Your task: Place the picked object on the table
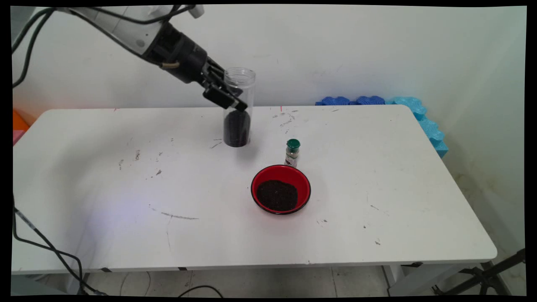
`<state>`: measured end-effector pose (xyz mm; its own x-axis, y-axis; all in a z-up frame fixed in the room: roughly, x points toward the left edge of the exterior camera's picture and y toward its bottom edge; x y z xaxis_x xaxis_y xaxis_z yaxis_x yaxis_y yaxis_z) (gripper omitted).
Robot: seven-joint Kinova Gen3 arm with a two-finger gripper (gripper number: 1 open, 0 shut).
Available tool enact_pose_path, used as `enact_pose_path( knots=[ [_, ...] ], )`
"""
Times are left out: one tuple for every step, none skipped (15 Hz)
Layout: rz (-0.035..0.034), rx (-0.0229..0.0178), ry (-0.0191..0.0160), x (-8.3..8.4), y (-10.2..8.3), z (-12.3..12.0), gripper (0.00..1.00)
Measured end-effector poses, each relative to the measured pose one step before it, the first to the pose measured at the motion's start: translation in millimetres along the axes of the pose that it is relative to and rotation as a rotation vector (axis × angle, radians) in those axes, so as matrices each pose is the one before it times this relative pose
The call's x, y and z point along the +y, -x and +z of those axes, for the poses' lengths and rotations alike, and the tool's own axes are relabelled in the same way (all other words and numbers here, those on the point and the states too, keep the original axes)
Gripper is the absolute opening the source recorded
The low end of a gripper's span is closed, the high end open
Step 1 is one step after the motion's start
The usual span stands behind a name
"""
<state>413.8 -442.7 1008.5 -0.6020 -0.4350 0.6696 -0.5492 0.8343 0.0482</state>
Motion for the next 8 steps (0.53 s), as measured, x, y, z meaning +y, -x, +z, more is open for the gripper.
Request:
enact_pose_path(
  knots=[
    [0.00603,-0.00076,-0.00922,-0.29,2.54,-0.93,0.0],
    [0.00734,-0.00076,-0.01288,-0.37,3.54,-1.11,0.0],
    [0.00312,0.00047,-0.01223,-0.19,3.57,-0.88,0.0],
    [0.0002,0.00162,-0.01344,-0.19,3.86,-0.65,0.0],
    [-0.00303,0.00205,-0.01235,-0.16,3.56,0.01,0.0],
    [-0.00758,0.00464,-0.01068,-0.04,2.92,0.37,0.0],
    [-0.01137,0.00711,-0.01204,-0.13,3.46,0.79,0.0],
    [-0.01236,0.00799,-0.0106,-0.02,3.44,1.72,0.0]
  ],
)
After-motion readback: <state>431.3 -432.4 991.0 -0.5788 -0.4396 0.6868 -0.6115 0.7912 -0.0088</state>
